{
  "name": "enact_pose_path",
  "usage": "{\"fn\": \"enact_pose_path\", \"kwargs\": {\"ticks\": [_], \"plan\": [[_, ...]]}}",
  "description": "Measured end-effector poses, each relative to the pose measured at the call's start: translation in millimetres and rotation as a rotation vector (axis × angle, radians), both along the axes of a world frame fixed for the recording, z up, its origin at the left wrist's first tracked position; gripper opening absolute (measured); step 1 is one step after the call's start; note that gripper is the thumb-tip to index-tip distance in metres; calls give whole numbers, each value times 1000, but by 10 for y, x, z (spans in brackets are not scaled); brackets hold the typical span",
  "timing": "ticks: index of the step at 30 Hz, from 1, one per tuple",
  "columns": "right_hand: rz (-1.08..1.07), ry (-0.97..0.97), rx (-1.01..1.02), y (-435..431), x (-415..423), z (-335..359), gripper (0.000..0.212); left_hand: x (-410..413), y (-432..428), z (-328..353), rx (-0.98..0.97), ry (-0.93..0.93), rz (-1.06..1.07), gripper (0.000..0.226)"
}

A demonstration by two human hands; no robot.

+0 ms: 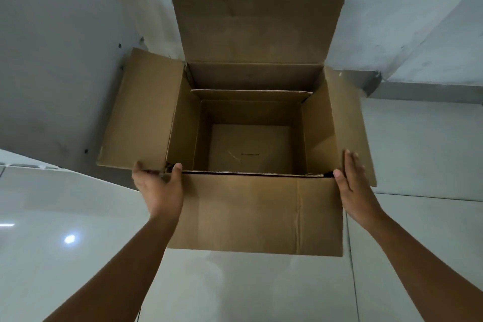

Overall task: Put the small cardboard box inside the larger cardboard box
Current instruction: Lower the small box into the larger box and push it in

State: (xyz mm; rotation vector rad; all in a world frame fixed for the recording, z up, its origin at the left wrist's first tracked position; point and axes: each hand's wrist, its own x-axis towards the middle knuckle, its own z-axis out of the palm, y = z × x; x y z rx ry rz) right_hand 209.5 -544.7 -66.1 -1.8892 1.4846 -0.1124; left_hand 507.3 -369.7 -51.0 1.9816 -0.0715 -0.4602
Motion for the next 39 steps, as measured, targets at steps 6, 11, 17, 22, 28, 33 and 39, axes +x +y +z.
{"fn": "enact_pose_path", "kwargs": {"ticks": [6,11,17,22,28,33,39], "plan": [[11,-106,47,24,306,-48,57,180,-87,15,41,-206,-21,65],[5,-136,31,-43,655,-69,55,568,-87,-6,56,-240,-114,64],[48,-130,48,-211,1057,-64,56,875,-131,-27,76,-235,-126,67],[109,-128,51,-338,1476,-61,59,1194,-194,-46,136,-182,-256,88],[72,-127,50,-440,1798,-59,58,1341,-218,-195,325,-221,-463,110],[77,-112,33,-445,1793,-67,57,1305,-258,-292,409,-362,-465,111],[76,-92,-12,-479,1865,-87,58,1400,-385,-317,407,-394,-490,104]]}}
